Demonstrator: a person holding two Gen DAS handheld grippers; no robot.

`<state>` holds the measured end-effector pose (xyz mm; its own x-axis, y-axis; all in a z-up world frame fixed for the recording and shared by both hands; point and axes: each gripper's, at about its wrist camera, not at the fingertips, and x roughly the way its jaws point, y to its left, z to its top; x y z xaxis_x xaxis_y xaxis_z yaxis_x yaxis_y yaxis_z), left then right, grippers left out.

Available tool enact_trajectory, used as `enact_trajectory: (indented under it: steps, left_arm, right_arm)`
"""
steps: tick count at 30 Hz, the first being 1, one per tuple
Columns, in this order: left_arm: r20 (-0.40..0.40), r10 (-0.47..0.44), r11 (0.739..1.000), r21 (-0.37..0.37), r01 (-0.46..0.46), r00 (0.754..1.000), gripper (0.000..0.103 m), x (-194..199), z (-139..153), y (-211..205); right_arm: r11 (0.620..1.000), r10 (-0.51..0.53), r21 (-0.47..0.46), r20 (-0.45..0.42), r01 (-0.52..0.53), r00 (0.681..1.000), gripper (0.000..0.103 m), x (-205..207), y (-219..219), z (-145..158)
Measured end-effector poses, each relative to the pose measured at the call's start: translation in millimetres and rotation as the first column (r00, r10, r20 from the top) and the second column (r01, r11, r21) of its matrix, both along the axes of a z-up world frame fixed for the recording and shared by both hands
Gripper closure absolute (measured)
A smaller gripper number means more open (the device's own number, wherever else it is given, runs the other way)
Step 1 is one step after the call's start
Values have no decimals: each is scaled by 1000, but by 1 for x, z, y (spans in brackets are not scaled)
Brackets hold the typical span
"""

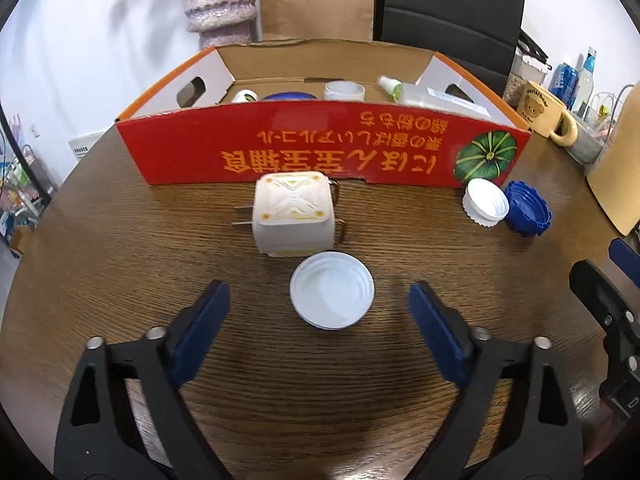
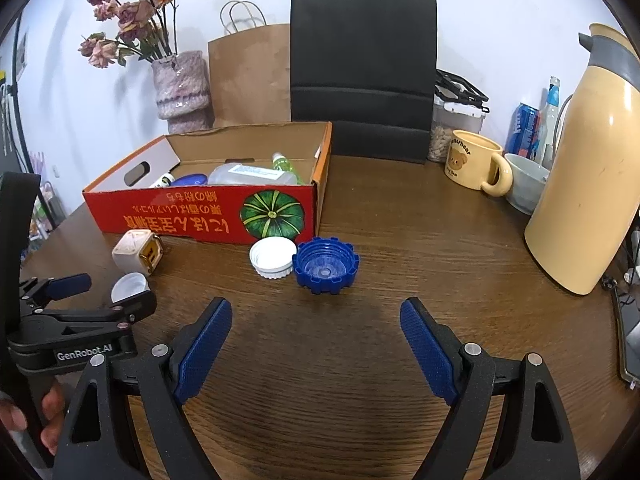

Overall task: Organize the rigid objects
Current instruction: 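Close the left gripper on the white round lid and lift it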

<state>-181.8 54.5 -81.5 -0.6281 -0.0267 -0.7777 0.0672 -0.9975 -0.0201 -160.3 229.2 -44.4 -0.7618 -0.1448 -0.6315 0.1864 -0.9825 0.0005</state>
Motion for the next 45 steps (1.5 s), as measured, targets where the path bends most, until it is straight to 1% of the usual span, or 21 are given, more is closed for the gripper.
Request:
enact_trajectory:
  steps: [1, 2, 4, 5, 7, 11, 15, 26, 35, 45]
  left_arm:
    - [7, -3, 1000, 1, 3, 1000, 27, -1, -1, 1]
    - [12, -5, 1000, 3, 5, 1000, 35, -1, -2, 2]
    - [13, -2, 1000, -7, 2, 1000, 44, -1, -3, 4]
    - [10, -5, 1000, -5, 5, 1000, 53, -1, -3, 4]
    - [3, -8, 1000, 0, 8, 1000, 66, 1, -1, 4]
    - [-1, -17, 1000, 20, 17, 1000, 66, 2, -1, 2]
    - [-19, -26, 1000, 15, 26, 999, 66, 5, 3, 2]
    - [-109, -53, 999, -3, 53, 993, 66, 14, 24, -1]
    - [-145, -22, 1000, 15, 25, 989, 66, 10, 37, -21]
    - [-162, 22, 1000, 16, -20, 987, 66, 0, 43, -51]
  right_arm:
    - [1000, 0, 0, 1, 0, 1000, 13, 0, 0, -1]
    - [1000, 0, 0, 2, 0, 1000, 13, 0, 0, -1]
    - [1000, 0, -1, 3, 0, 1000, 13, 0, 0, -1]
    - [1000, 0, 0, 3, 0, 1000, 13, 0, 0, -1]
    - [1000, 0, 0, 3, 0, 1000, 13, 0, 0, -1]
    - [1000, 0, -1, 2, 0, 1000, 13, 0, 0, -2]
    - [1000, 1, -1, 3, -1, 1000, 13, 0, 0, -2]
    - [1000, -2, 1, 21, 2, 1000, 13, -2, -2, -7]
    - [1000, -31, -1, 21, 31, 999, 13, -6, 3, -7]
    - [998, -51, 38, 44, 50, 998, 13, -19, 5, -10]
